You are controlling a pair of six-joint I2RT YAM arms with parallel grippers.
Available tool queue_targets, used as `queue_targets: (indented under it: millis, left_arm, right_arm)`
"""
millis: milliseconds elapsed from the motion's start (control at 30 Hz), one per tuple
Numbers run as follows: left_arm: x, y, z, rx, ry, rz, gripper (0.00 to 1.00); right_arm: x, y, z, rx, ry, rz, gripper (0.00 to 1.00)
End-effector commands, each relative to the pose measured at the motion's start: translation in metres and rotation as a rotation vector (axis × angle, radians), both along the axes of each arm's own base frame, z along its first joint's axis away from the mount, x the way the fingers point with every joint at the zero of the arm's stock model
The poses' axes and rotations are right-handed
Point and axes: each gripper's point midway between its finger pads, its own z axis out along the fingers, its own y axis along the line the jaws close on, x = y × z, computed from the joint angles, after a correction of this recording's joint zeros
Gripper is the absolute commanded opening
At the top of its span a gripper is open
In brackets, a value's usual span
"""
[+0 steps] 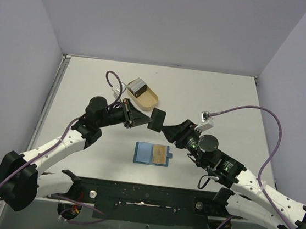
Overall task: Put the credit cards into the card holder
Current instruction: Pick up the credit card from the storage box.
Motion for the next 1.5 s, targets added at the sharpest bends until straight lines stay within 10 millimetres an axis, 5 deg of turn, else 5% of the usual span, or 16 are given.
queue_targets:
  millis: [0, 400, 667, 1133, 1333, 1467]
  left_arm:
    - [-0.015, 0.000, 0.054, -0.199, -0.067, -0.058, 0.00]
    - [-0.028, 0.003, 0.039, -0.238, -0.022, -0.090, 0.00]
    - [-0.033, 0.006, 0.032, -0.253, 0.005, -0.093, 0.00]
    - [-0.037, 0.009, 0.038, -0.275, 0.007, -0.091, 0.00]
    - [-0.036, 0.008, 0.030, -0.270, 0.026, -0.085, 0.00]
    - [-0.036, 0.008, 0.025, -0.268, 0.035, -0.083, 0.00]
  right_arm:
    - [0.005, 0.004, 0.032, 0.124, -0.049, -0.011, 0.49]
    - [0.007, 0.007, 0.037, 0.141, -0.061, -0.005, 0.46]
    - [0.008, 0.018, 0.040, 0.165, -0.069, 0.043, 0.22]
    - [0.012, 0.017, 0.027, 0.154, -0.012, 0.029, 0.38]
    - [0.010, 0.019, 0.031, 0.161, -0.038, 0.052, 0.16]
    - [0.009, 0.021, 0.030, 0.166, -0.039, 0.075, 0.15]
